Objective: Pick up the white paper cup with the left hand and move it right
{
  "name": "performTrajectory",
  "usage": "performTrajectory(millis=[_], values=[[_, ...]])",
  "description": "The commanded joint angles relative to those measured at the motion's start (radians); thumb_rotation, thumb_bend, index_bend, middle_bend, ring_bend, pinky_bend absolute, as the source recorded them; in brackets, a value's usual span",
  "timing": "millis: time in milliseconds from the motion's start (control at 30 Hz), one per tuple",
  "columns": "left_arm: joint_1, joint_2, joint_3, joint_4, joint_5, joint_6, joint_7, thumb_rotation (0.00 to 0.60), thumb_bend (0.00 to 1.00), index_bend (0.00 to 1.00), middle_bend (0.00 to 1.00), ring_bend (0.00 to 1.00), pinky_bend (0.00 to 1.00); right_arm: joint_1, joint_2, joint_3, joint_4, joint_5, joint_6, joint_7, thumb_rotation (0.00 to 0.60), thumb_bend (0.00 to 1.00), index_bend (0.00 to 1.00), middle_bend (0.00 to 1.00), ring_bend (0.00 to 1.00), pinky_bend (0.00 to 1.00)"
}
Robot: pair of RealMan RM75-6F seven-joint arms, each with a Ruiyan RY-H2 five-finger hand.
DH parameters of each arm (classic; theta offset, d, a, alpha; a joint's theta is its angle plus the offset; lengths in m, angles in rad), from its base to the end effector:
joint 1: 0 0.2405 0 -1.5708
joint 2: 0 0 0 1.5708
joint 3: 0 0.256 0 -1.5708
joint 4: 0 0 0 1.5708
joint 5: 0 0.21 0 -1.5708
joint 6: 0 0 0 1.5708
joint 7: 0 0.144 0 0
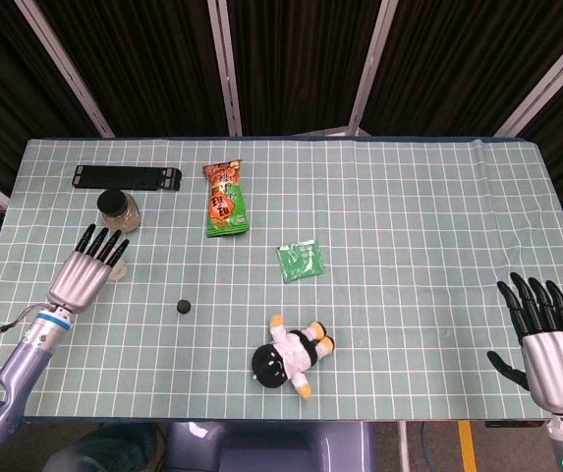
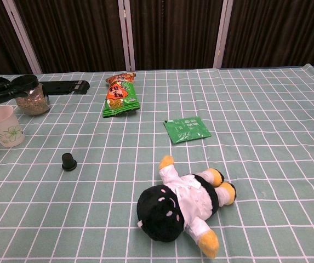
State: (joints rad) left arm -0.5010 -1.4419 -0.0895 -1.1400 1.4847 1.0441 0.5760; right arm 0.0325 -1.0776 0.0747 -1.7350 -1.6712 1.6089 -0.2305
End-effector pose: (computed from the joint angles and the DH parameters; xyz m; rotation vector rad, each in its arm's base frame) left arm -0.2906 0.3257 0.0518 -1.8875 -0.2455 -0.3924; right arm -0.2673 -0.1664 0.1734 1.4433 -0.6353 0.9403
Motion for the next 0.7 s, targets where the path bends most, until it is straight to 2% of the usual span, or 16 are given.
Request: performTrajectory(millis=[33, 200, 267, 367, 433, 500, 567, 700], values=[[-0.040, -0.070, 0.009, 0.101, 0.015, -0.017, 0.049, 0.600, 0.00, 0.05, 0.00, 0.00, 0.00, 0.006, -0.008, 0.003, 0.009, 0.012, -0.010, -0.005, 0.600, 0.00, 0.00, 0.00, 0.00, 0.00], [-0.056, -0.127, 0.026, 0.202, 0.027, -0.014, 0.060, 0.600, 0.00, 0.10, 0.01, 0.00, 0.00, 0.009, -0.012, 0.001, 0.014, 0.014, -0.013, -0.006, 0.600, 0.00, 0.00, 0.00, 0.00, 0.00], [-0.059, -0.143, 0.030, 0.225, 0.031, -0.009, 0.049, 0.600, 0.00, 0.13, 0.05, 0.02, 0.03, 0.010, -0.013, 0.001, 0.015, 0.014, -0.014, -0.007, 0.600, 0.00, 0.00, 0.00, 0.00, 0.00], [-0.062, -0.170, 0.040, 0.268, 0.055, 0.025, 0.032, 0.600, 0.00, 0.26, 0.22, 0.18, 0.20, 0.011, -0.014, 0.002, 0.017, 0.017, -0.015, -0.007, 0.600, 0.00, 0.00, 0.00, 0.00, 0.00], [-0.056, -0.194, 0.042, 0.306, 0.063, 0.063, 0.018, 0.600, 0.00, 0.40, 0.36, 0.30, 0.32, 0.013, -0.014, 0.003, 0.019, 0.023, -0.018, -0.002, 0.600, 0.00, 0.00, 0.00, 0.00, 0.00], [-0.052, -0.202, 0.041, 0.320, 0.059, 0.071, 0.002, 0.600, 0.00, 0.48, 0.43, 0.36, 0.39, 0.013, -0.013, 0.003, 0.020, 0.025, -0.019, 0.001, 0.600, 0.00, 0.00, 0.00, 0.00, 0.00], [-0.046, -0.201, 0.036, 0.320, 0.046, 0.077, -0.013, 0.600, 0.00, 0.52, 0.46, 0.39, 0.42, 0.013, -0.012, 0.003, 0.021, 0.028, -0.019, 0.007, 0.600, 0.00, 0.00, 0.00, 0.00, 0.00], [-0.032, -0.178, 0.020, 0.281, 0.024, 0.100, -0.062, 0.600, 0.00, 0.52, 0.46, 0.40, 0.43, 0.013, -0.009, 0.003, 0.021, 0.028, -0.016, 0.014, 0.600, 0.00, 0.00, 0.00, 0.00, 0.00]])
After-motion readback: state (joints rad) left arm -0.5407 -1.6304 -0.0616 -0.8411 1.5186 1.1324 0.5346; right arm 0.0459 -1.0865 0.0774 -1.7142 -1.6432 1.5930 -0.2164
